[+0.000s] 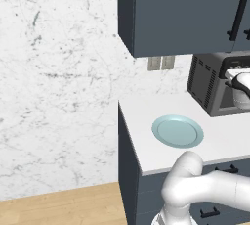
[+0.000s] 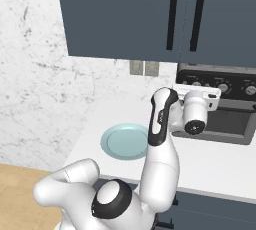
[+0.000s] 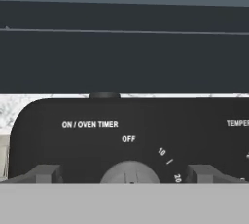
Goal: Pick up the kebab skewer and baguette bread, and place them inside the toaster oven. Close the toaster oven door and start by setting the timer.
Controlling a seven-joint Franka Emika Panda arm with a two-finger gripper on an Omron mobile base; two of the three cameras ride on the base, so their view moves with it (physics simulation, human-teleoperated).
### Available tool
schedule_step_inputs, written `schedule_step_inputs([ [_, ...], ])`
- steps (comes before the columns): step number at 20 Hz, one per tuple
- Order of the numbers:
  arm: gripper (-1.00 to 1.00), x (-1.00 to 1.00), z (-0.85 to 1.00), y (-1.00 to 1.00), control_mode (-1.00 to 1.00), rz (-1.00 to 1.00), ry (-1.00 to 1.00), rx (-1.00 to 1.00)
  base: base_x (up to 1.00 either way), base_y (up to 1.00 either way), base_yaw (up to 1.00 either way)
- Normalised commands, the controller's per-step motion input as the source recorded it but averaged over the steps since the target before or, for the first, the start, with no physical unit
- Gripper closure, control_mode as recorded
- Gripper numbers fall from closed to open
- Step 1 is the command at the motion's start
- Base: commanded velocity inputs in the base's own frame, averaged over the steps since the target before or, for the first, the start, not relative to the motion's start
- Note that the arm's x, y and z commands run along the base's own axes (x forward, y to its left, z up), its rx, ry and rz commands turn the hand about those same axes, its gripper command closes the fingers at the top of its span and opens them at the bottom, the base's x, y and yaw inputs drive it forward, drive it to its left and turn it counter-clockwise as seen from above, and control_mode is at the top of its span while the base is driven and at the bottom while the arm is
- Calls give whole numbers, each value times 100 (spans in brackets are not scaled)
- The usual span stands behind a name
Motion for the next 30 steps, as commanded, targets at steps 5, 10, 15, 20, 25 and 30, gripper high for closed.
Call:
schedule_step_inputs([
  [5,-100,0,-3,-8,-100,0,0,0,0,0,0],
  [10,-100,0,-5,-12,-100,0,0,0,0,0,0],
  [15,-100,0,-10,-8,-100,0,0,0,0,0,0],
  [20,-100,0,-17,-1,-100,0,0,0,0,0,0],
  [25,-100,3,-6,0,-100,0,0,0,0,0,0],
  [30,-100,22,0,-1,-100,0,-3,0,0,0,0],
])
